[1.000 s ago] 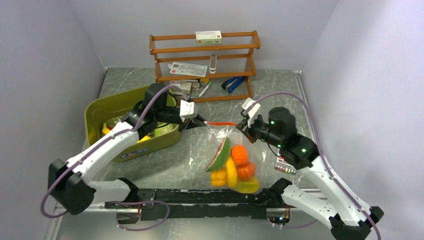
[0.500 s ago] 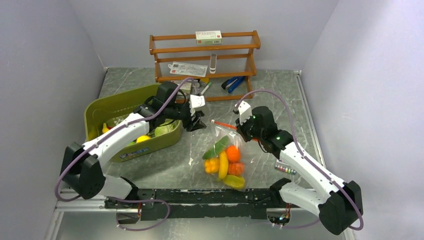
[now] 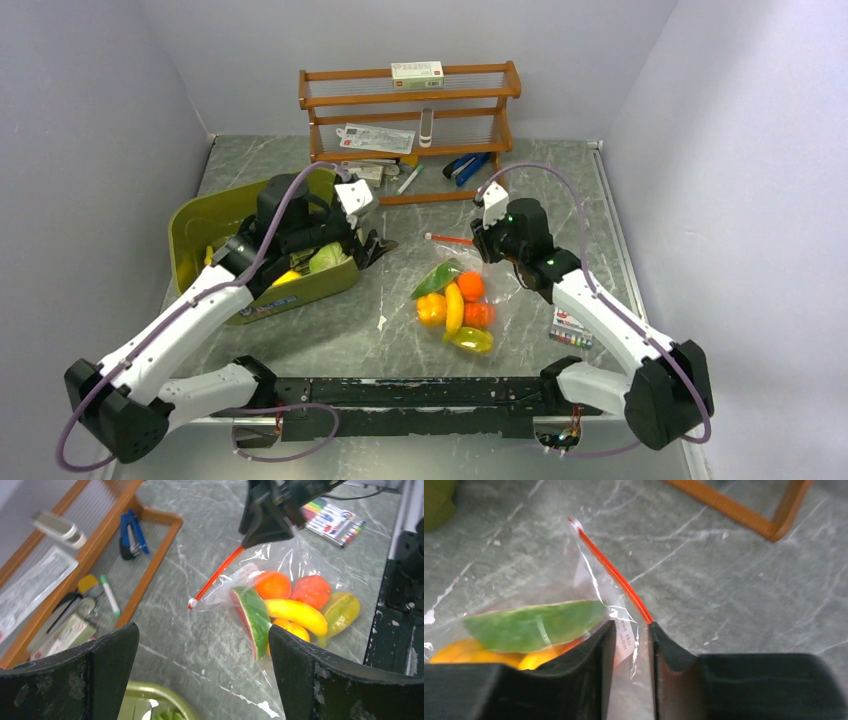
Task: Place the food in the zip-top bag and seal the zipper
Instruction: Place the zipper food storage bag at the center of the board, then reset both arms
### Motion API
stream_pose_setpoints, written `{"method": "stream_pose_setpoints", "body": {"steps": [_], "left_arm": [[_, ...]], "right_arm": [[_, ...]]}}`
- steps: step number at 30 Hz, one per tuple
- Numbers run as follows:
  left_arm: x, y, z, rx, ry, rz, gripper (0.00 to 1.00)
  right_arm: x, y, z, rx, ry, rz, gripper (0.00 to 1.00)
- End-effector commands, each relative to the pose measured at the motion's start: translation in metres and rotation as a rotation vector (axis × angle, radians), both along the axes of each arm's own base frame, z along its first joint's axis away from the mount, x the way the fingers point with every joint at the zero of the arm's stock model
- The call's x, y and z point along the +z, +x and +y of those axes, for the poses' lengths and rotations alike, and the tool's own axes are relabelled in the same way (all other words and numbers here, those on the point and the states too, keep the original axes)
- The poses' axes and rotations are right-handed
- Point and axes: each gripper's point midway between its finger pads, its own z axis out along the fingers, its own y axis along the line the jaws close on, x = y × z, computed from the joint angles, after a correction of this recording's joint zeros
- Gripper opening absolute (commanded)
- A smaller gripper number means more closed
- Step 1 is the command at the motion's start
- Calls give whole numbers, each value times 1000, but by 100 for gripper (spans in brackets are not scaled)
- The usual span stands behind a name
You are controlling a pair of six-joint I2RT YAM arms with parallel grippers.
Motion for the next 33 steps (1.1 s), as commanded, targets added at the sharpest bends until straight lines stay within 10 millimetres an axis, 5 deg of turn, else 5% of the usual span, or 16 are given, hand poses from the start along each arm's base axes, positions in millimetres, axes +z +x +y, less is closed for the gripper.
{"method": "stream_pose_setpoints", "body": {"steps": [1, 3, 7, 10, 15, 19, 25, 33], "left_arm": [[6, 13, 29, 247, -66, 58, 99], [13, 18, 42, 353, -91, 83, 99], [30, 17, 61, 470, -114, 129, 99], [45, 17, 75, 550, -161, 135, 99], [82, 19, 98, 714, -310, 164, 99], [101, 12, 111, 776, -409, 188, 99], [114, -16, 124, 730, -481, 154, 99], [78, -27, 140, 817, -498, 252, 99]], "right_arm": [[66, 11, -2, -69, 116, -163, 35], [81, 5, -6, -89, 134, -164, 46], [118, -6, -15, -156, 185, -148, 85], [160, -14, -24, -234, 266, -167, 99], [218, -38, -39, -335, 448, -216, 100], [242, -52, -52, -408, 574, -262, 100], [246, -70, -50, -447, 737, -186, 100], [230, -85, -53, -452, 764, -148, 100]]}}
